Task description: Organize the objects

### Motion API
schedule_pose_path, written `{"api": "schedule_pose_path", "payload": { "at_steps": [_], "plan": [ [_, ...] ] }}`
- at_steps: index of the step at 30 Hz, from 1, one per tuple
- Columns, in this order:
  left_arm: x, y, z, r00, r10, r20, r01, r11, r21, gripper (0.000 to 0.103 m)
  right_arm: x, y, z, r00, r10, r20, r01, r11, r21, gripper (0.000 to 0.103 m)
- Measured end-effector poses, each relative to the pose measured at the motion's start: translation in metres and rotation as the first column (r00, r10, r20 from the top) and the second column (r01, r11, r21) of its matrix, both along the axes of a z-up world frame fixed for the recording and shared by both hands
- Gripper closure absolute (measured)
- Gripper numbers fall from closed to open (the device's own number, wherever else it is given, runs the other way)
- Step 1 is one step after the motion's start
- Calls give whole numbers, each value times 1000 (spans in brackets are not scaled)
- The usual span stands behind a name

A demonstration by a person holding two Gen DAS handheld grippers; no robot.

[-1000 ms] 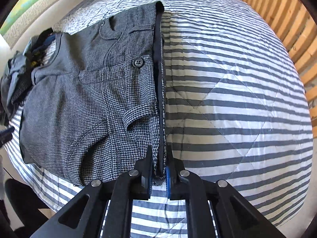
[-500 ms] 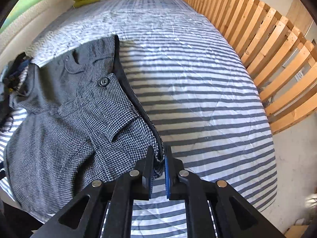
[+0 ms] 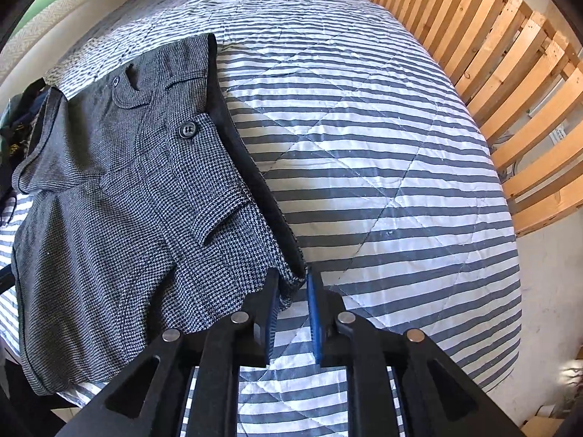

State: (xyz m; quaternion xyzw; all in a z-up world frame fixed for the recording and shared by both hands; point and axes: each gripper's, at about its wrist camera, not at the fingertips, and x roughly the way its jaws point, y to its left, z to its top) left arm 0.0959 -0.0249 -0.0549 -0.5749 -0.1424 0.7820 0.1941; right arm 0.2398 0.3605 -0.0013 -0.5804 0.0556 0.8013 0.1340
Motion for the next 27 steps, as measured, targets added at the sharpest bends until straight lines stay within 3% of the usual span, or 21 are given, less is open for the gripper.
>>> {"api": "schedule_pose_path", "payload": {
  "at_steps": [3,9,11,12,15,18,21,23,27],
  "plan": [
    [-2,3,3,1000,4,-17,-4,1000,-9,94,-2,-4,4,1000,9,-15,-9,1000,-3,78],
    [5,-20,47,994,36,-105,-35,999,15,95,-3,-15,4,999,40,-6,-39,998,53,79],
    [6,-24,58,993,10,-115,-15,999,-39,85,-4,-14,2,1000,26,0,-26,998,62,79],
    [6,-26,62,995,1,-104,-9,997,-79,75,-5,-13,4,1000,25,-6,-25,998,64,79],
    [0,-37,80,994,-35,-104,20,990,-138,65,-4,-13,25,998,30,-61,-28,999,34,79],
    [-19,-57,111,990,-16,-142,-1,993,-119,59,-15,-18,57,988,68,-138,-72,997,-25,72],
    [-53,-53,136,983,-26,-181,2,991,-134,44,-46,-28,80,977,117,-179,-126,991,-41,60],
    [-82,-46,143,980,-24,-197,-8,987,-162,43,-78,-35,87,974,133,-182,-146,988,-56,58],
    [-144,-40,143,984,20,-179,-40,993,-111,43,-150,-39,83,973,127,-192,-151,981,-121,58]
  ]
}}
